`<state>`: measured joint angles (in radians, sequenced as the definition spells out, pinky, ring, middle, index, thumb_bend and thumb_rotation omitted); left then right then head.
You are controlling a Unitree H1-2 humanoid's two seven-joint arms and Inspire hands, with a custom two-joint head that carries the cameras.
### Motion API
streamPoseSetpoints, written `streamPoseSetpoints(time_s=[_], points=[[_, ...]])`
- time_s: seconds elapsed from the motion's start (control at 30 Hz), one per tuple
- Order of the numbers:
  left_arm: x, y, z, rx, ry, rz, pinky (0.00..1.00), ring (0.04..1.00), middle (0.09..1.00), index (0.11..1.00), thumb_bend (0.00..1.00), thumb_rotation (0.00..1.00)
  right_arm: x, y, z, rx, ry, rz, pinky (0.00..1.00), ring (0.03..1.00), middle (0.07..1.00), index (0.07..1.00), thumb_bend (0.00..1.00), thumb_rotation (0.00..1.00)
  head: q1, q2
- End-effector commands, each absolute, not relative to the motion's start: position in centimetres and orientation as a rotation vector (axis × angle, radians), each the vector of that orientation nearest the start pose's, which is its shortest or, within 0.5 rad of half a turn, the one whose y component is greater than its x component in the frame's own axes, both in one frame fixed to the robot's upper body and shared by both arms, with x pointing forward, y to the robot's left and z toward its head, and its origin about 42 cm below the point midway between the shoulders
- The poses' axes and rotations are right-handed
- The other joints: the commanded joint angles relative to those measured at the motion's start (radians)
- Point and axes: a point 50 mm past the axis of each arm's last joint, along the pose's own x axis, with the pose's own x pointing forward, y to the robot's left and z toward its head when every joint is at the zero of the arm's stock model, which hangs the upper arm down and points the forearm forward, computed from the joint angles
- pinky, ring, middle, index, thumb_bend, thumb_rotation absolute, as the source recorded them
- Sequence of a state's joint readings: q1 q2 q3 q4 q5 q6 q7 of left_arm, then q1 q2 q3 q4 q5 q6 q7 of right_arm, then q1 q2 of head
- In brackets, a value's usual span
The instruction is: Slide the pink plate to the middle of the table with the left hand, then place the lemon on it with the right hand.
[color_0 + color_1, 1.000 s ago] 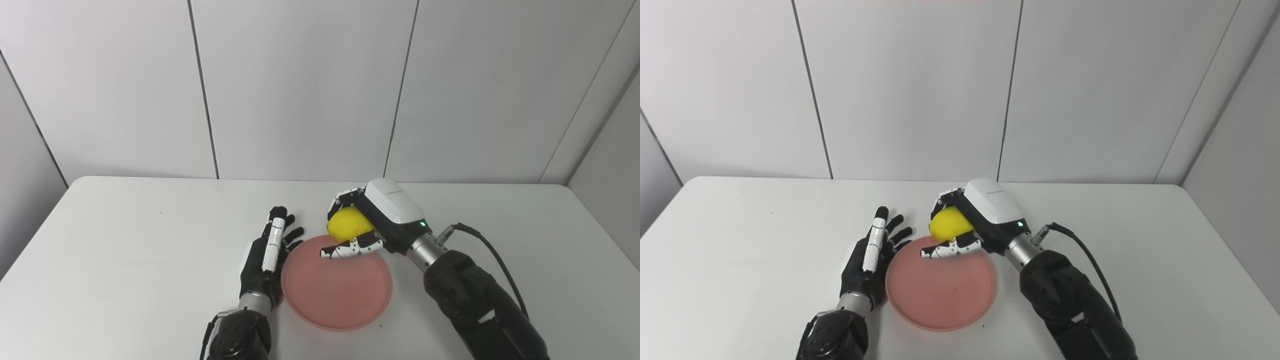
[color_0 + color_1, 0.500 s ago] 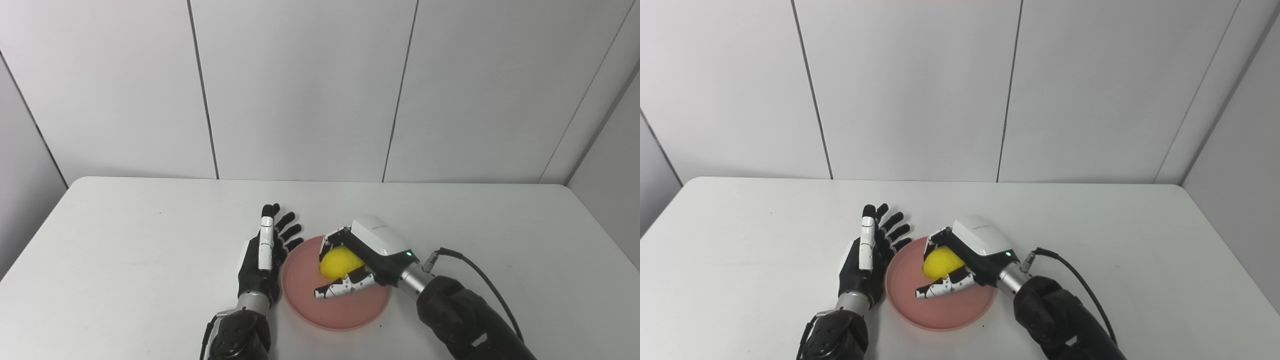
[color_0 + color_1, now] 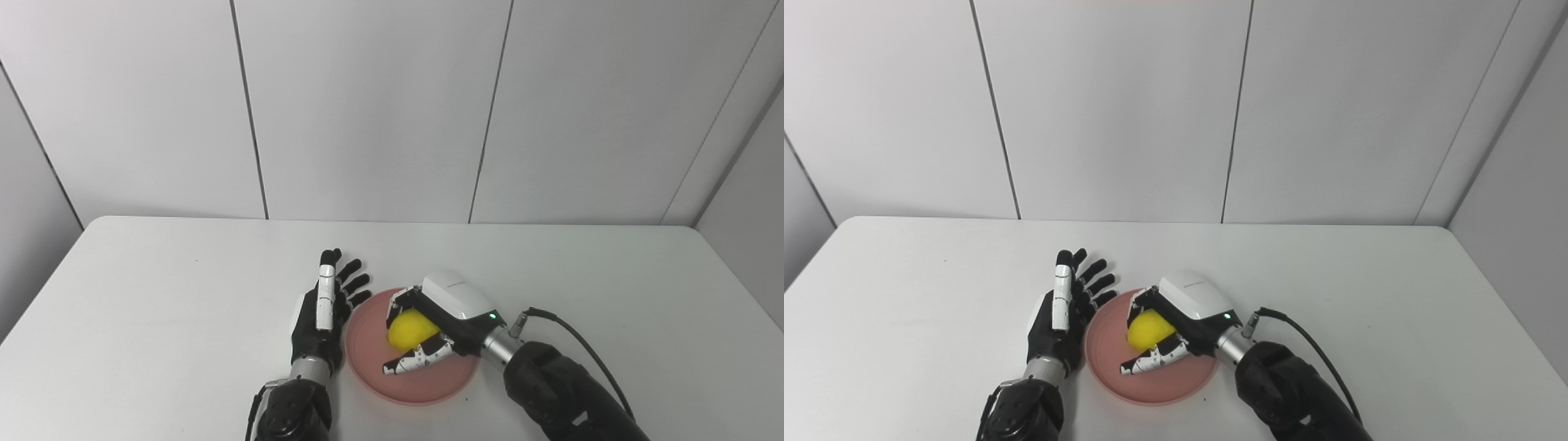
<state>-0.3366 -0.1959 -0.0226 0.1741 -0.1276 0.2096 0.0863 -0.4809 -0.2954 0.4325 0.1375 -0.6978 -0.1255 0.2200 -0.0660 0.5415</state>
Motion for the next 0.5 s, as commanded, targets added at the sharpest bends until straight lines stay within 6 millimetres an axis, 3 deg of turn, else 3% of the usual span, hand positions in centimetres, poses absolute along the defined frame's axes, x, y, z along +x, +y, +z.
streamPoseSetpoints(time_s=[0.0,0.23,0.47], points=[[37.95,8.87,14.95,-0.301,0.09,-0.095,0.77,0.819,0.871,0.941,0.87,1.0,40.53,-14.51,21.46,-1.142,-0.564,0.575,0.22,0.276,0.351,0.431,0.57,0.38,0.0,0.0],[37.75,8.79,14.97,-0.29,0.092,-0.101,0.77,0.814,0.873,0.945,0.85,1.0,40.44,-14.68,21.15,-1.188,-0.589,0.559,0.23,0.298,0.377,0.441,0.59,0.39,0.0,0.003],[37.78,8.84,14.89,-0.308,0.087,-0.101,0.78,0.83,0.889,0.946,0.85,1.0,40.36,-14.97,21.03,-1.184,-0.598,0.543,0.27,0.34,0.432,0.479,0.8,0.33,-0.002,0.002]])
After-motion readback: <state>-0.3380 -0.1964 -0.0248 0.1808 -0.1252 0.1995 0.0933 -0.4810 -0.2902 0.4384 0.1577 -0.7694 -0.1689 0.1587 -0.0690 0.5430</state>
